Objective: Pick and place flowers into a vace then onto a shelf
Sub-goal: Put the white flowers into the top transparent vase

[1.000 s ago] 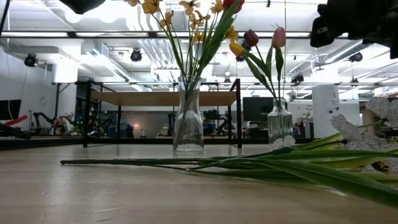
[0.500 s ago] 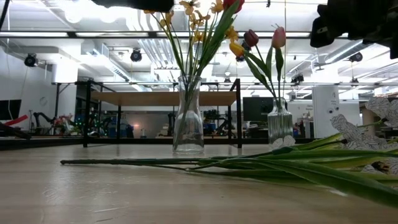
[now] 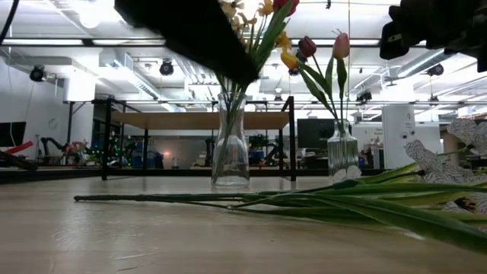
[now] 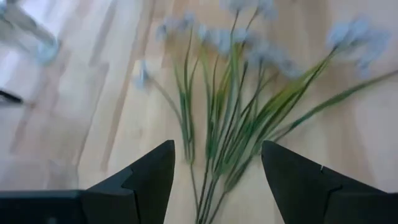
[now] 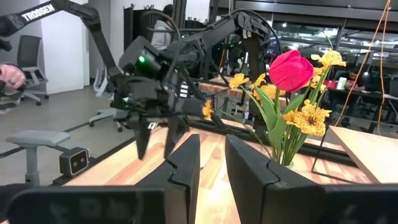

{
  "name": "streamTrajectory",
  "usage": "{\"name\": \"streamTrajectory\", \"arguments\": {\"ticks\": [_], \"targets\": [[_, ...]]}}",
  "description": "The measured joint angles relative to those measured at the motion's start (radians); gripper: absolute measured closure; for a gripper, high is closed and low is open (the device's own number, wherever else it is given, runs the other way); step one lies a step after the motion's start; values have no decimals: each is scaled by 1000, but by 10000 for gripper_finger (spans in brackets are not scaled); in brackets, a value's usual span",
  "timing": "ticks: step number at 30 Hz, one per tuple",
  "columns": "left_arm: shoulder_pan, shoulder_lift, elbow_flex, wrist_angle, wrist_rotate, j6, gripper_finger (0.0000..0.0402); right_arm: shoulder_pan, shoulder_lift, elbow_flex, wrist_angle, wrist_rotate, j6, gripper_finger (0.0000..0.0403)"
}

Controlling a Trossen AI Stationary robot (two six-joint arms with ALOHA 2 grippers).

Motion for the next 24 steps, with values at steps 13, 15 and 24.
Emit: {"name": "streamTrajectory", "arguments": {"ticks": [13,15,24], "targets": [[61,1,-210,119,173,-86,178,0,1,0,-4,0,-2,327],[67,1,-240,160,173,-86,178,0,1,0,-4,0,-3,330],[95,-1,-295,234,230,-88,190,0,1,0,-3,0,-3,339]]}}
